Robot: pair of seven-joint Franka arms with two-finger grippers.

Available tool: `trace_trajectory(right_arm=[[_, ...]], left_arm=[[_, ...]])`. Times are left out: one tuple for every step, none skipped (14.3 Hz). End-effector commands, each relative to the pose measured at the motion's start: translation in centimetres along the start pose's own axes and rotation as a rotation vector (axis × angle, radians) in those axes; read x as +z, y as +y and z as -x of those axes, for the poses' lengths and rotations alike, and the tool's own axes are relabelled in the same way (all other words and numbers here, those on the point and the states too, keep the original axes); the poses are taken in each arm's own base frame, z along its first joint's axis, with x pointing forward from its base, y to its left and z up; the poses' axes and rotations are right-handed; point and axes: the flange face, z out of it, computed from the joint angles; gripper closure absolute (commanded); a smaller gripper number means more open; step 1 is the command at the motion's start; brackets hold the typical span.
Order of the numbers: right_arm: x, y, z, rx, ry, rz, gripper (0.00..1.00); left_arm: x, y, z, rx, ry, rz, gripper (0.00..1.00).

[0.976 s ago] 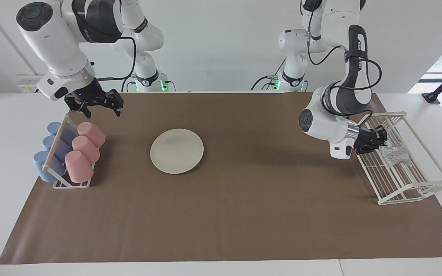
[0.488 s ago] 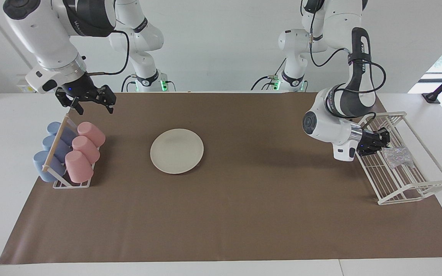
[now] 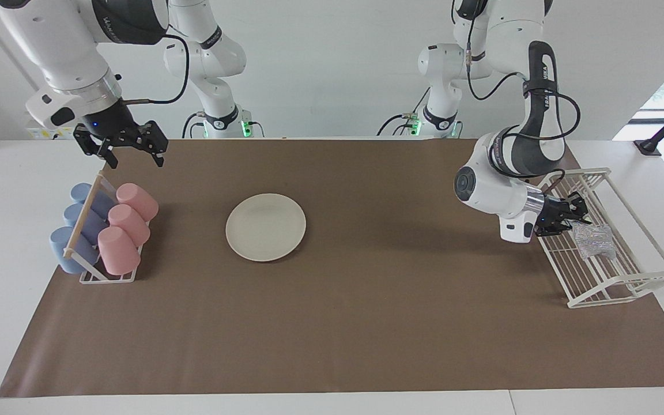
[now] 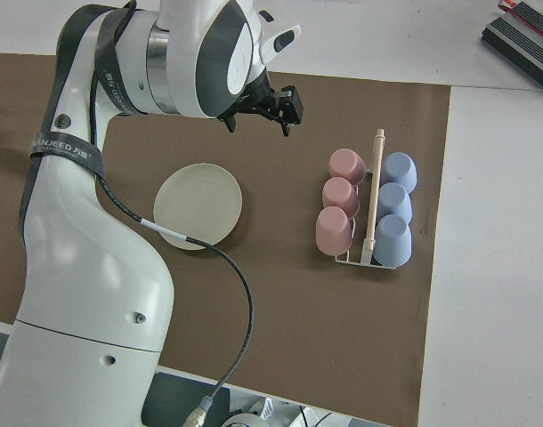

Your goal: Wipe plate with sponge

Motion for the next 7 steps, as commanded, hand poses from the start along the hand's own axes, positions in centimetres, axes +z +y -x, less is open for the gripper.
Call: trace_trajectory(right_arm=[[-0.4, 0.9, 0.0, -0.015, 0.004, 0.019, 0.0], [-0.3, 1.0, 0.1, -0.015, -0.001, 0.019, 0.0], [-0.2, 0.9, 0.2, -0.015, -0.004, 0.018, 0.0], [-0.2, 0.9, 0.2, -0.014, -0.006, 0.018, 0.0], [-0.2, 0.9, 0.2, -0.011, -0.006, 0.018, 0.0], [-0.3, 0.9, 0.2, -0.011, -0.003, 0.018, 0.0], [-0.2, 0.9, 0.2, -0.011, -0.006, 0.018, 0.0]], left_arm=[[0.2, -0.9, -0.2, -0.008, 0.009, 0.013, 0.1], [0.1, -0.9, -0.2, -0.008, 0.012, 0.017, 0.0], [-0.1, -0.9, -0.2, -0.01, 0.011, 0.028, 0.0], [-0.4, -1.3, -0.2, -0.027, -0.003, 0.054, 0.0], [-0.8, -1.6, -0.3, -0.044, -0.019, 0.091, 0.0], [-1.5, -2.2, -0.4, -0.063, -0.023, 0.131, 0.0], [-2.0, -2.6, -0.4, -0.061, -0.034, 0.166, 0.0]])
